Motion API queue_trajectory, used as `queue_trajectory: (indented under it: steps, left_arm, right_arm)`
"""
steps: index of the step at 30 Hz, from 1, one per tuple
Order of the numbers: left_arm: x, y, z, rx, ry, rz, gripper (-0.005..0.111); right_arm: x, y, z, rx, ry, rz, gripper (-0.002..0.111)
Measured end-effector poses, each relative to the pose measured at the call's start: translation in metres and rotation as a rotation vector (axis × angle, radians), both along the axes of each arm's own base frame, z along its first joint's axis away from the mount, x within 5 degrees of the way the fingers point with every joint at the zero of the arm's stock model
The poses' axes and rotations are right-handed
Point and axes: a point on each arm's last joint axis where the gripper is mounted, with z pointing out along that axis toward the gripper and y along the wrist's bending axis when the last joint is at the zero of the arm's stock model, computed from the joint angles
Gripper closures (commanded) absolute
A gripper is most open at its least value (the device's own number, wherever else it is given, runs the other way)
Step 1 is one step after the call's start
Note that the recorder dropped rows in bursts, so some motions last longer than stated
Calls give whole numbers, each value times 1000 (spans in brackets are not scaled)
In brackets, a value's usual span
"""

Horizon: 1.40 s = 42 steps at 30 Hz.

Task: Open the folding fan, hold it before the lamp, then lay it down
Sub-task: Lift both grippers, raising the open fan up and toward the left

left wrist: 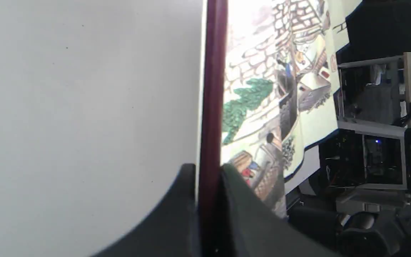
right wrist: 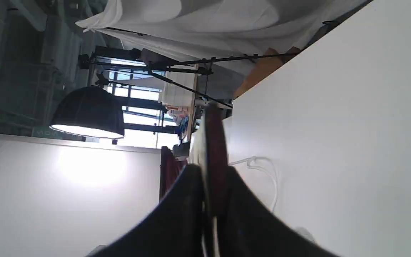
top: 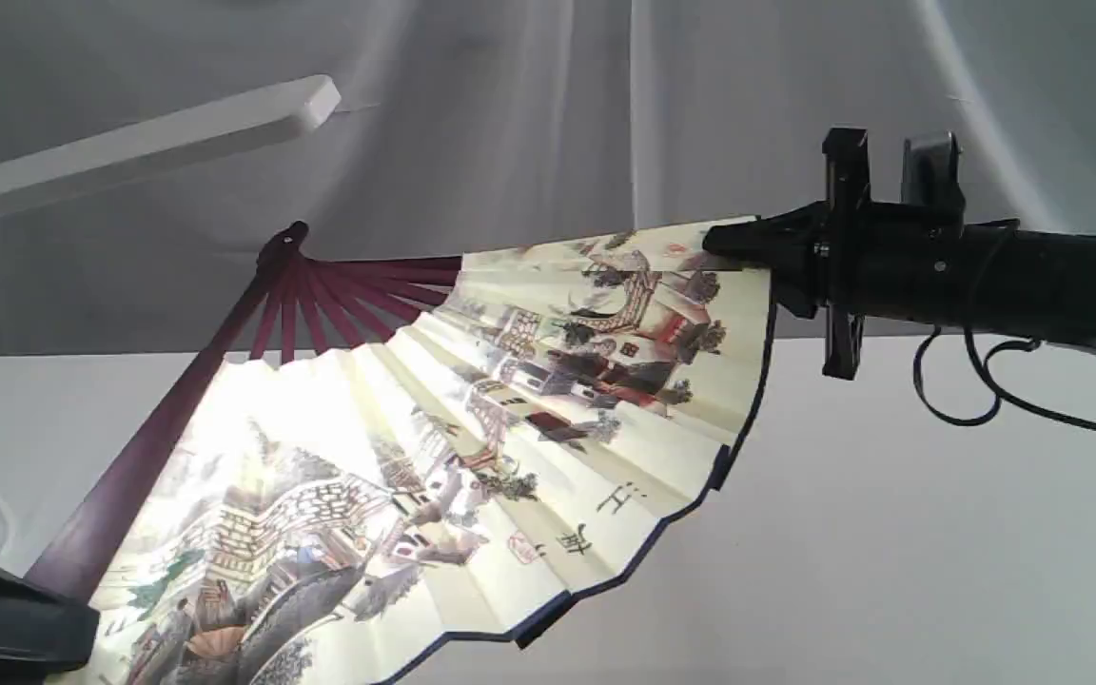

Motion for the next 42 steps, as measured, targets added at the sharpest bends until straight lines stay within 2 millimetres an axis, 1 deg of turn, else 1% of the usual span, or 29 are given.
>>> queue_trajectory:
  steps: [3,7,10,14,17,22,30,33,38,42]
  left_arm:
    - [0,0,0,-3,12,11,107]
    - [0,1,-1,2,21,16,107]
    - [0,1,-1,2,21,17,107]
    - [1,1,0,-4,17,24,107]
    - [2,0,1,-13,8,29,107]
    - [2,0,2,-21,3,34,107]
    - [8,3,13,13,-14,34,107]
    - [6,4,15,23,-17,41,107]
    - [0,13,23,28,-44,80,107]
    - [-2,14,26,27,-45,91,107]
  right_arm:
    - [0,5,-1,-6,2,3,108]
    - [1,6,-1,-16,3,-4,108]
    - [5,6,6,-21,-27,-3,108]
    - [12,7,25,-30,-97,3,108]
    - [15,8,32,-39,-123,2,108]
    - [16,8,33,-43,-124,-5,108]
    - [16,10,33,-39,-122,-6,108]
    - [16,14,33,-42,-119,-10,108]
    - [16,21,34,-36,-119,-3,108]
    - [16,21,34,-32,-115,-5,108]
